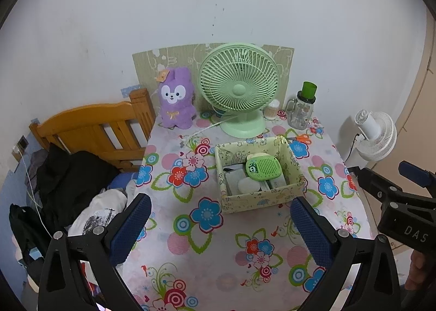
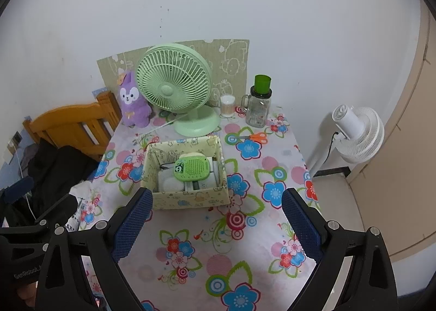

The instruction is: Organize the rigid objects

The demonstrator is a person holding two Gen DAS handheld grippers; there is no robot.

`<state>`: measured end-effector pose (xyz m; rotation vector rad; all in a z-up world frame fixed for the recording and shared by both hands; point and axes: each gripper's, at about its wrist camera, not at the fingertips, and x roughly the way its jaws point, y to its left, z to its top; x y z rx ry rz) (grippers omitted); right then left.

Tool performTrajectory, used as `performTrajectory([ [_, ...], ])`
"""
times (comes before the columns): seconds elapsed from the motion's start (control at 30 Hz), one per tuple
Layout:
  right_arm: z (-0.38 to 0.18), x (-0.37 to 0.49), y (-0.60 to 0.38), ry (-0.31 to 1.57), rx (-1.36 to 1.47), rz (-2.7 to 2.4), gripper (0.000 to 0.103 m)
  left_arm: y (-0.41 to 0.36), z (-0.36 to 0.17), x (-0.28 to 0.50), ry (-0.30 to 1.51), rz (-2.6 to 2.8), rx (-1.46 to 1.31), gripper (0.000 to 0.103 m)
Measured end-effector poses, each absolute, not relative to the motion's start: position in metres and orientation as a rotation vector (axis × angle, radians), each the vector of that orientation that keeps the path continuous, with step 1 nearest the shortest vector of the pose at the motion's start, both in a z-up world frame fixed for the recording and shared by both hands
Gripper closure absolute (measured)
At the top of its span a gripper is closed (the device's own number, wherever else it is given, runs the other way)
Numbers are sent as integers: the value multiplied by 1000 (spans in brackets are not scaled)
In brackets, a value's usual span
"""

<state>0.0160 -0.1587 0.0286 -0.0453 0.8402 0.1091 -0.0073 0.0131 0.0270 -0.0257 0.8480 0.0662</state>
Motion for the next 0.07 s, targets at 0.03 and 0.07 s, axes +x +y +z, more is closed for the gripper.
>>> performTrajectory([
  [0.03, 28, 17, -157, 846, -48, 110, 6, 14, 27, -6, 858, 63, -31, 0],
  [0.07, 28, 19, -155, 858, -52, 114, 6, 15, 26, -4, 868, 60, -36, 0],
])
